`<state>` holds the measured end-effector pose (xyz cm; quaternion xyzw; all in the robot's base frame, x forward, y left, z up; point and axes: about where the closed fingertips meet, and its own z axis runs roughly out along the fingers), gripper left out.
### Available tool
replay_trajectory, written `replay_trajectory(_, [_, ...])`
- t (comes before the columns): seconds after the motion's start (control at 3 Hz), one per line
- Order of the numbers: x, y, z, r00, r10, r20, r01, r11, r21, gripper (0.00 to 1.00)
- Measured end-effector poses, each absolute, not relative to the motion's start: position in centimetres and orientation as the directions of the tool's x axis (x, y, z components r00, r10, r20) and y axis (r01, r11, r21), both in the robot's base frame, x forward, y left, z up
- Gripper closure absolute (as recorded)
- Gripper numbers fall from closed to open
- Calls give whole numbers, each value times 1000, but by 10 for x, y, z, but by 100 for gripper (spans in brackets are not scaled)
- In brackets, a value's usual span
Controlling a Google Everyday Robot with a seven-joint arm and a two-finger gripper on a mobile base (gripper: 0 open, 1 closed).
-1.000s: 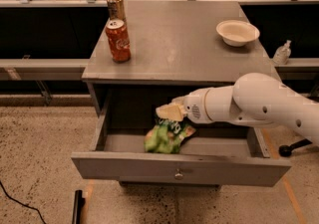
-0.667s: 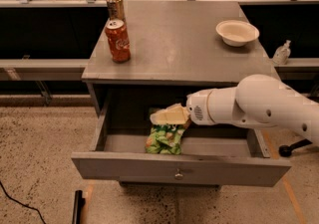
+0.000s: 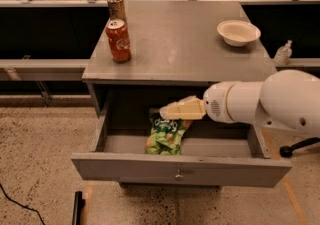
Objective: Place green rice chip bag into top drawer
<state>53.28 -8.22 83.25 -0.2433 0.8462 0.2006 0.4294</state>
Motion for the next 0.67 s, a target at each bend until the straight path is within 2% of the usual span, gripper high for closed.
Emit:
replay_trajectory(0.33, [538,-96,880,-441,-257,-860,-570,821,46,0])
replay_trajectory(0.67, [547,-102,926,-358,-216,-908,-521,853,3,0])
